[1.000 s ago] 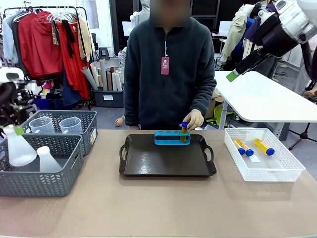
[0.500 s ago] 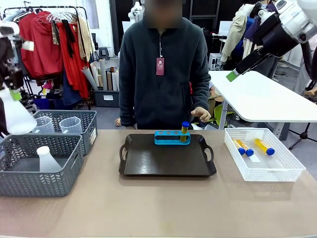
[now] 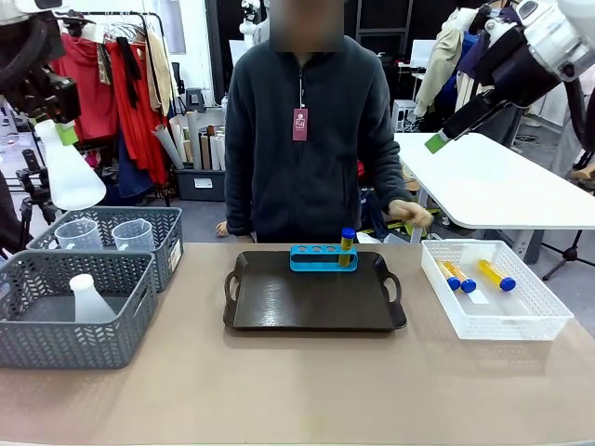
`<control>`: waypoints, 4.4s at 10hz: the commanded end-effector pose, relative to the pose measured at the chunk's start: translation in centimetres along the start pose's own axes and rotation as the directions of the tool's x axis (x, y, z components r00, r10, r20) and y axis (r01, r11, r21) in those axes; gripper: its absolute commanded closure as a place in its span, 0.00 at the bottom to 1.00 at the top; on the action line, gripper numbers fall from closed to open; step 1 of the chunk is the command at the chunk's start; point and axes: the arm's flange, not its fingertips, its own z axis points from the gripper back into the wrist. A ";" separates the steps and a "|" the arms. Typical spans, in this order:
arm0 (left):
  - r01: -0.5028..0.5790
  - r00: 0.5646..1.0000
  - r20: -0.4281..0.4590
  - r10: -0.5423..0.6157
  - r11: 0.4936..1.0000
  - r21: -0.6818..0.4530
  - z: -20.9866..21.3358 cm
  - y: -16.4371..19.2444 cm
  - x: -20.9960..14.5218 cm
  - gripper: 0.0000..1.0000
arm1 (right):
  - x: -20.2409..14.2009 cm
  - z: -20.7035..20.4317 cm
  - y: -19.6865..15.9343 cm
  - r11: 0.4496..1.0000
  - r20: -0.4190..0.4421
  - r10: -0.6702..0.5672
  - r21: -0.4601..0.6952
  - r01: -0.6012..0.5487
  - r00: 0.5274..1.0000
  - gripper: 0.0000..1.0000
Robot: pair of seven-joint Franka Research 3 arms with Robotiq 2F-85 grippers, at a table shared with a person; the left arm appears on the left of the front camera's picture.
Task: Prepare the laboratory tools.
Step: Pick up one Small flask and place it on the Handle tray.
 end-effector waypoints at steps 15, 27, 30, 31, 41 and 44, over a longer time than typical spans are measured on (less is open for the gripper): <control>0.440 0.898 -0.072 -0.434 0.891 0.111 -0.2 -13.8 17.1 1.00 | -0.1 0.1 0.0 1.000 0.002 0.000 0.000 0.000 1.000 0.00; 0.598 0.801 -0.062 -0.595 0.797 0.082 -10.8 -21.5 23.6 1.00 | -0.1 0.1 0.0 1.000 0.002 0.000 0.000 0.000 1.000 0.00; 0.619 0.785 -0.044 -0.618 0.783 0.055 -11.5 -22.7 24.3 1.00 | -0.1 0.1 0.0 1.000 0.002 0.000 0.000 0.000 1.000 0.00; 0.628 0.778 -0.013 -0.628 0.778 0.037 -12.2 -24.4 25.2 1.00 | -0.1 0.1 0.0 1.000 0.002 0.000 0.000 0.000 1.000 0.00; 0.811 0.584 0.091 -0.806 0.581 -0.061 -17.3 -34.1 29.7 1.00 | -0.1 0.1 0.0 1.000 0.002 0.000 0.000 0.000 1.000 0.00; 0.845 0.533 0.087 -0.842 0.523 -0.112 -20.2 -36.5 30.6 1.00 | -0.1 0.1 0.0 1.000 0.002 0.000 0.000 0.000 1.000 0.00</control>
